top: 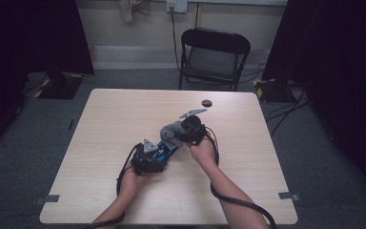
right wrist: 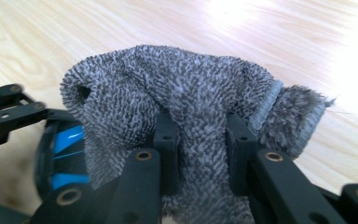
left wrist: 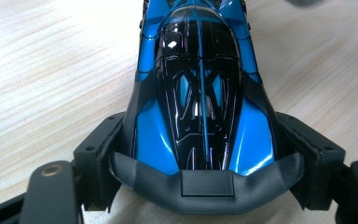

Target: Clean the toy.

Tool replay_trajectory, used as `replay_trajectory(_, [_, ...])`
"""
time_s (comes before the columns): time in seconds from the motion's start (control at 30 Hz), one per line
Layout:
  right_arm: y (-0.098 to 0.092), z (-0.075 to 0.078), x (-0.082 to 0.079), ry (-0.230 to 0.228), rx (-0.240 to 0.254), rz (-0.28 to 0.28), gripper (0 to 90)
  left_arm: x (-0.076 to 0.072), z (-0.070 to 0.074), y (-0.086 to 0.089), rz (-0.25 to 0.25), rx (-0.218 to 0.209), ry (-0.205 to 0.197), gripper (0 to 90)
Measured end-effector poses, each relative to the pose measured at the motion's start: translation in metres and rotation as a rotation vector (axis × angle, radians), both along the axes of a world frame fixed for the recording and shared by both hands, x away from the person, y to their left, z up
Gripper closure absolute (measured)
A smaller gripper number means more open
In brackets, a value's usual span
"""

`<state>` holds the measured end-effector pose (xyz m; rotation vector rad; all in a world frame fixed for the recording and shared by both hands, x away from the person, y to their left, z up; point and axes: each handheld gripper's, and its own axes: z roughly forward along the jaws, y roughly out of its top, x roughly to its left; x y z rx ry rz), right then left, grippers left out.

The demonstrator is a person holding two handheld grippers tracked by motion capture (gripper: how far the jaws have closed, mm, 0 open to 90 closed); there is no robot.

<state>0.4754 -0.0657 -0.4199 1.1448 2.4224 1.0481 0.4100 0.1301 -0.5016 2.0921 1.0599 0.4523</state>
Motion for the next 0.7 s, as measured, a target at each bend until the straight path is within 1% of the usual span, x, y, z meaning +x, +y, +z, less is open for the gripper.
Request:
replay_trajectory(0.13, [0.007,-0.004,-0.008,0.002,-0.02,0.032,71.6,0.0,0.0,0.0,0.0,0.0,0.0,24.2])
replay_trajectory(0.33, [0.017,-0.01,-0.018,0.017,-0.015,0.077,71.6,0.0,0.0,0.0,0.0,0.0,0.0,24.2])
replay_trajectory(0.4, [0.024,-0.011,-0.023,0.012,-0.025,0.104,71.6,0.0,0.0,0.0,-0.001,0.001,0.0,24.3])
replay_trajectory(0.5, [0.033,-0.013,-0.027,0.003,-0.044,0.127,71.6,0.0,0.0,0.0,-0.001,0.001,0.0,24.2])
replay_trajectory(0.57, [0.037,-0.015,-0.029,0.015,-0.04,0.14,71.5,0.0,0.0,0.0,0.0,0.001,0.0,24.2])
replay_trajectory(0.7, [0.044,-0.023,-0.032,0.024,-0.047,0.156,71.4,0.0,0.0,0.0,0.001,-0.002,-0.001,24.2])
